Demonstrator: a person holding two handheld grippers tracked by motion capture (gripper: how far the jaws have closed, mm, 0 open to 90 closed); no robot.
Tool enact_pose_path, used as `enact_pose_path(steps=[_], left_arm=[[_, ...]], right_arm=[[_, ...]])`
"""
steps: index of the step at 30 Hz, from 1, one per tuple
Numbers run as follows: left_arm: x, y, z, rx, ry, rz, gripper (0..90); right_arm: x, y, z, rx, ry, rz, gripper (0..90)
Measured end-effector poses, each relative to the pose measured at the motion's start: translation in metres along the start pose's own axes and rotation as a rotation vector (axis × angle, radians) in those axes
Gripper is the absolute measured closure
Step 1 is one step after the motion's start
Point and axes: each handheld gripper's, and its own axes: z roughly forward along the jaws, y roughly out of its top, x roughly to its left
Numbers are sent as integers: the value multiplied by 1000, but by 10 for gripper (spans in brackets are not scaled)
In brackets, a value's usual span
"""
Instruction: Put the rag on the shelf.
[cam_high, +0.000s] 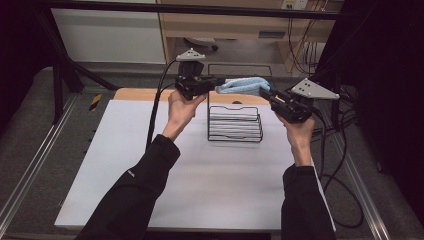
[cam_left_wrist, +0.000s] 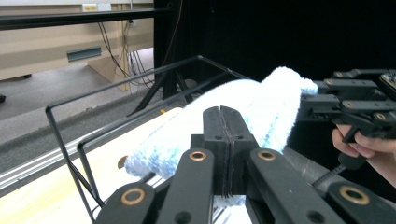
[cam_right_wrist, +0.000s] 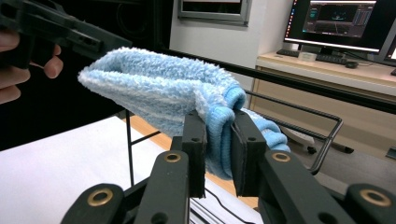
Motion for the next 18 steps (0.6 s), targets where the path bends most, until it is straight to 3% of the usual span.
enact_pose_path(steps=[6, 13, 18], left_arm=[[-5, -6, -2, 27, 0, 33, 895], [-4, -15, 2, 43, 0, 38, 895], [-3, -21, 6, 61, 5, 46, 895]], right_arm=[[2, 1, 0, 12, 0, 3, 717], [7, 8, -6, 32, 7, 27, 462], [7, 14, -14, 10, 9, 54, 390]])
